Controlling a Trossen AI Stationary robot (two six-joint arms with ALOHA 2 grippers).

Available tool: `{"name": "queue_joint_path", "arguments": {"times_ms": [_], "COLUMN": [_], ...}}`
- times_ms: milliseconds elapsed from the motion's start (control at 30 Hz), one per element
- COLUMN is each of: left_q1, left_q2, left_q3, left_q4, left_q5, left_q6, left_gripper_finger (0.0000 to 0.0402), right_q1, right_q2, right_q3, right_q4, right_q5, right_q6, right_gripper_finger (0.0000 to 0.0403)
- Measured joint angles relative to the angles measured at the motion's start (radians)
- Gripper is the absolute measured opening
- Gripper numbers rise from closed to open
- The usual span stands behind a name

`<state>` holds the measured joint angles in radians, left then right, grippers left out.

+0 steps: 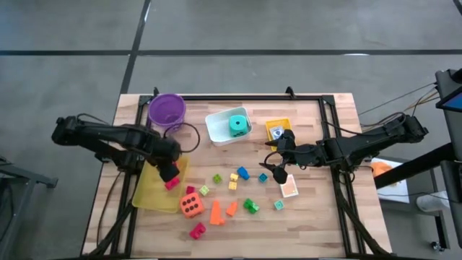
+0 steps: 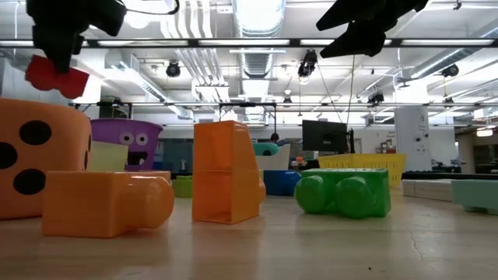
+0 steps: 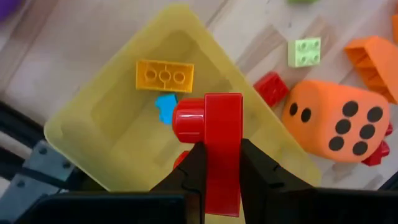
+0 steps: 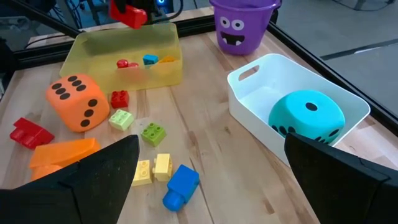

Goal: Pick & Place Toys
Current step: Put the red game piece into the light yellow bin

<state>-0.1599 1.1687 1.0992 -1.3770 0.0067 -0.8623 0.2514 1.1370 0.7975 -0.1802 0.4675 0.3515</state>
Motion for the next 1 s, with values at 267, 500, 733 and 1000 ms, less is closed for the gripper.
{"name": "queue_joint_path", "arguments": {"times_ms": [267, 500, 733, 1000], "left_q1": [-0.118, -0.202, -0.245, -0.244], "left_q2": [0.000, 0.002, 0.003, 0.003], "left_q3": [-0.003, -0.048, -0.149, -0.281], "left_q4": [-0.014, -0.053, -0.043, 0.089], "left_q5": [-0.002, 0.007, 0.028, 0.034], "left_q6": [-0.115, -0.241, -0.339, -0.374], "left_gripper_finger": [0.0050, 0.0050, 0.0050, 0.0050], "right_q1": [0.000, 0.000, 0.000, 0.000], "right_q2": [0.000, 0.000, 0.000, 0.000], "right_q3": [0.000, 0.000, 0.000, 0.000], "right_q4": [0.000, 0.000, 0.000, 0.000], "right_q5": [-0.001, -0.005, -0.005, -0.005], "right_q6": [0.000, 0.003, 0.004, 0.005], "right_gripper_finger": [0.0399, 0.0399, 0.0399, 0.0399]}}
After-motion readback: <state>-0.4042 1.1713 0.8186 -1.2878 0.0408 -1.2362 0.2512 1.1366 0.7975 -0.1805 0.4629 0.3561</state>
